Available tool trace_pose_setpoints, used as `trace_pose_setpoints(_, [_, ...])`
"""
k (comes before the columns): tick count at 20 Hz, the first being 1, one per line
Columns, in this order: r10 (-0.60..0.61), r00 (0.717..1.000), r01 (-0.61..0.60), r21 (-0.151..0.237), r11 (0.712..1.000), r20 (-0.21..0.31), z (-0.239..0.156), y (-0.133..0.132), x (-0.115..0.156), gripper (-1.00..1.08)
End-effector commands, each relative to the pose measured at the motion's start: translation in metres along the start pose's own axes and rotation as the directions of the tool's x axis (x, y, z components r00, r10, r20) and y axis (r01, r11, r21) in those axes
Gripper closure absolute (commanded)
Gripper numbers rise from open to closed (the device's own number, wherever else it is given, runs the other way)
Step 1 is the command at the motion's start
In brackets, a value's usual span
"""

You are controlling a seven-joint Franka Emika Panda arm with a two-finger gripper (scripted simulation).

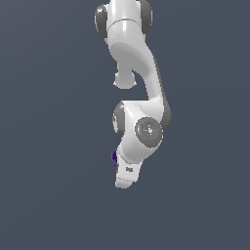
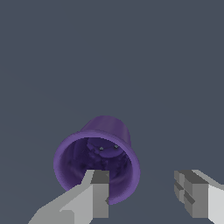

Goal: Pick up the object and move it to a goal position.

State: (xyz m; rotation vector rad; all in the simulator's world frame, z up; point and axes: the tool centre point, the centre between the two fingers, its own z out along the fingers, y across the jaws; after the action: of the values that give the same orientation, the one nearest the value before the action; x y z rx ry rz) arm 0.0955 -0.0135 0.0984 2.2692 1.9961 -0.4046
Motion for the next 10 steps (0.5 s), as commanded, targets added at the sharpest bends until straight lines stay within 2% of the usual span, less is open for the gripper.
trace_pose_setpoints(1, [0.000,1.000,0.000,0.000,1.000,0.000,0.000,0.000,0.000,-0.20])
trace_pose_setpoints(10, [-0.004,1.000,0.004,0.000,1.000,0.001,0.026,0.000,0.000,-0.20])
